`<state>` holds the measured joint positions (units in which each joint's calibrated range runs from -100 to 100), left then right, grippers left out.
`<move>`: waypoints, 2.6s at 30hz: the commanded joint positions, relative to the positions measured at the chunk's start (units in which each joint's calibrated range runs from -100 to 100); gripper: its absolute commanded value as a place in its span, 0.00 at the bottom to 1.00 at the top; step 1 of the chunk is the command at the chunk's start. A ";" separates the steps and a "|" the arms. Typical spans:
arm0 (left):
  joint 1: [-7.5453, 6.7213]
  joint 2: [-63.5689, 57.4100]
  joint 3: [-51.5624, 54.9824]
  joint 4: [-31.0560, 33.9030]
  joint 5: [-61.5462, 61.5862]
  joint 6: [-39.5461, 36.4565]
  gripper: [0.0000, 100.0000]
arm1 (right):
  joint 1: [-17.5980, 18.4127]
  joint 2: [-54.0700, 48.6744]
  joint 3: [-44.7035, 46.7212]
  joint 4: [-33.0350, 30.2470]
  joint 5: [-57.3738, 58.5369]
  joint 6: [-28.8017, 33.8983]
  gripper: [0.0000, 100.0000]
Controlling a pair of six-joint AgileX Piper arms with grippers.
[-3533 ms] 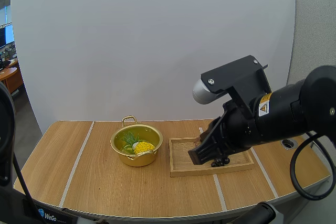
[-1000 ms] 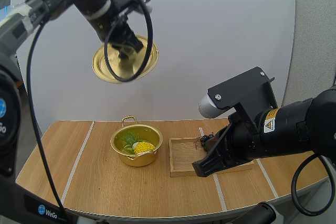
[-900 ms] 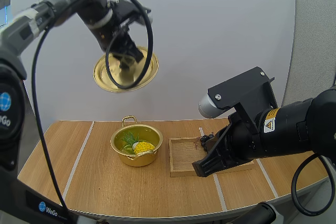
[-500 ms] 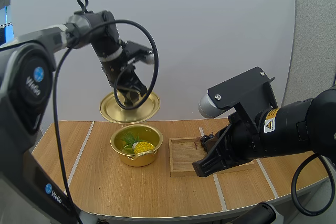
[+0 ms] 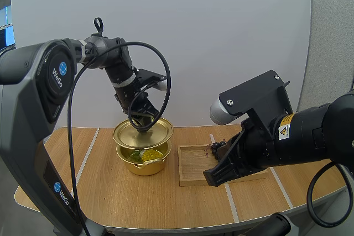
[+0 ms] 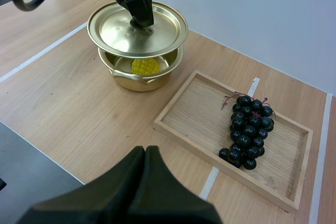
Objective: Open the pot, put the pineapple inside, and close it
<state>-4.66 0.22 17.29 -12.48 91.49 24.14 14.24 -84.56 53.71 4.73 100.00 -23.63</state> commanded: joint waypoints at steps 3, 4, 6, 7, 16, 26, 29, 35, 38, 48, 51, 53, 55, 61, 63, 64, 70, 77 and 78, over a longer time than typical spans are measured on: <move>-0.08 0.59 2.71 -1.51 -7.13 1.15 0.00 | -0.19 -0.40 0.25 -0.49 0.00 -0.18 0.00; -0.08 0.59 3.03 -1.51 -7.65 1.15 0.00 | -0.19 -0.40 0.25 -0.49 0.00 -0.18 0.00; -0.08 0.59 3.68 -1.64 -9.44 1.26 0.00 | -0.19 -0.40 0.25 -0.49 0.00 -0.18 0.00; -0.08 0.59 4.13 -1.64 -10.20 1.35 0.00 | -0.19 -0.40 0.25 -0.49 0.00 -0.18 0.00; -0.08 0.59 7.08 -1.76 -17.55 2.47 0.00 | -0.19 -0.40 0.25 -0.60 0.00 -0.18 0.00; -0.08 4.06 7.24 -1.39 -19.07 2.47 0.00 | -0.26 -0.40 0.25 -0.57 0.00 -0.18 0.00; -0.08 4.78 7.24 -1.40 -19.51 2.47 0.00 | -0.34 -0.40 0.25 -0.57 0.00 -0.18 0.00; -0.08 5.07 7.24 -0.86 -20.98 2.47 0.00 | -0.34 -0.40 0.25 -0.57 0.00 -0.18 0.00; -0.08 5.47 7.24 -0.71 -20.58 2.47 0.00 | -0.34 -0.40 0.25 -0.57 0.00 -0.18 0.00; -0.08 8.37 7.24 -0.36 -17.20 2.47 0.00 | -0.34 -0.40 0.25 -0.57 0.00 -0.18 0.00; -0.08 8.37 7.24 -0.36 -15.78 2.47 0.00 | -0.34 -0.40 0.25 -0.57 0.00 -0.18 0.00; -0.08 8.37 7.24 -0.36 -15.12 2.47 0.00 | -0.34 -0.40 0.25 -0.57 0.00 -0.18 0.00; -0.08 8.37 7.24 -0.36 -14.32 2.47 0.00 | -0.34 -0.40 0.25 -0.57 0.00 -0.18 0.00; -0.08 8.37 7.24 -0.47 -11.70 2.47 0.42 | -0.34 -0.40 0.25 -0.57 0.00 -0.18 0.00; -0.08 8.37 7.24 -0.47 -10.92 2.47 0.75 | -0.34 -0.40 0.25 -0.57 0.00 -0.18 0.00; -0.08 8.37 7.24 -0.47 -10.69 2.47 0.87 | -0.34 -0.40 0.25 -0.57 0.00 -0.18 0.00; -0.08 8.37 7.10 -1.78 -7.28 2.31 1.00 | -0.32 -0.40 0.25 -0.57 0.00 -0.18 0.00; -0.08 7.86 7.10 -1.81 -5.55 2.08 1.00 | -0.32 -0.40 0.25 -0.57 0.00 -0.18 0.00; -0.08 7.13 7.10 -1.81 -5.55 2.08 1.00 | -0.32 -0.40 0.25 -0.57 0.00 -0.18 0.00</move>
<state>-4.75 7.56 23.69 -13.79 78.26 26.68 14.09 -84.56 53.71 4.30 100.00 -23.63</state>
